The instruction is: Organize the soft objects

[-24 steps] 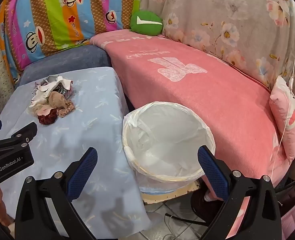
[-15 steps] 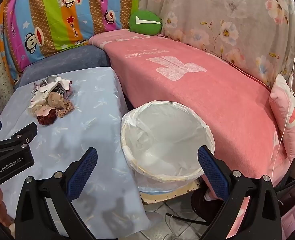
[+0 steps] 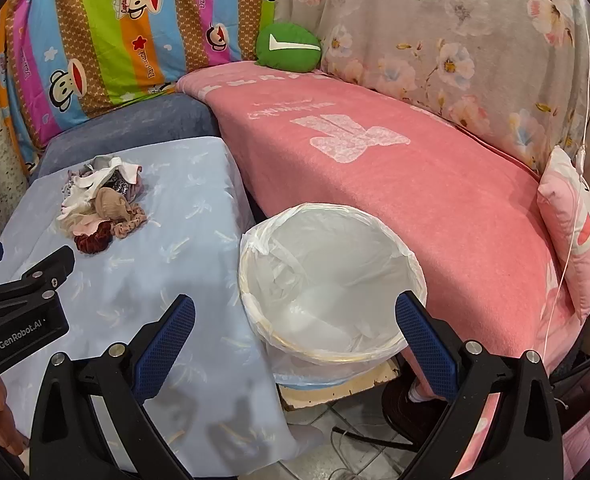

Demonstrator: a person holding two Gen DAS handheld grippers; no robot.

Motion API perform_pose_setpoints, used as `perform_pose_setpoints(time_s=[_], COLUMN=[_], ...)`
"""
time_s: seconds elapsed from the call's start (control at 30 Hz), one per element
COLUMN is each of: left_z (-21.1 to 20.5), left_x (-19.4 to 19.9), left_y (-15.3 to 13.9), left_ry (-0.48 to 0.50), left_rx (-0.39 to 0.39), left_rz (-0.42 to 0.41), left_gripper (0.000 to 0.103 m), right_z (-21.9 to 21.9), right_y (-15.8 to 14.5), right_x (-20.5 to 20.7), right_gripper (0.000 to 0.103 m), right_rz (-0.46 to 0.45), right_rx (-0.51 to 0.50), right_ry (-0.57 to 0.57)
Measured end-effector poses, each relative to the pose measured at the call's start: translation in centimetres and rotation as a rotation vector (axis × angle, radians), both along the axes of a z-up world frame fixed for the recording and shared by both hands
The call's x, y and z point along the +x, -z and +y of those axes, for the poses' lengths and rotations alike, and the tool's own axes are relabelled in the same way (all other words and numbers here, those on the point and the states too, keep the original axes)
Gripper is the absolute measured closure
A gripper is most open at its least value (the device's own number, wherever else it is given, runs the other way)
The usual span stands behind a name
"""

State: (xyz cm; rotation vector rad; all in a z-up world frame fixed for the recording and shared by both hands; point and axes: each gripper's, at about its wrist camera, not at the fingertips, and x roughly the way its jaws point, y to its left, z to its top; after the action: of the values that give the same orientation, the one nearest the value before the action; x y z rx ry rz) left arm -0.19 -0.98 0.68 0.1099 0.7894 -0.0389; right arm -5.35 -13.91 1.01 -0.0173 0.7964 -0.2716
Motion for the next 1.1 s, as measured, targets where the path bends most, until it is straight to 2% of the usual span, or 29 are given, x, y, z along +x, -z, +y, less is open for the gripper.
perform_pose_setpoints(time_s=[1.1], left_z=[0.28], left_x=[-0.09], left_y=[-0.08], left_ry=[-0.009], left_rx=[-0.006], left_rz=[-0.013], left_gripper=[0.007], right_z=[0.42], right_y=[-0.1], right_x=[-0.15], right_gripper=[0.006], right_rz=[-0.004], right_rx=[0.004], right_ry=[-0.001])
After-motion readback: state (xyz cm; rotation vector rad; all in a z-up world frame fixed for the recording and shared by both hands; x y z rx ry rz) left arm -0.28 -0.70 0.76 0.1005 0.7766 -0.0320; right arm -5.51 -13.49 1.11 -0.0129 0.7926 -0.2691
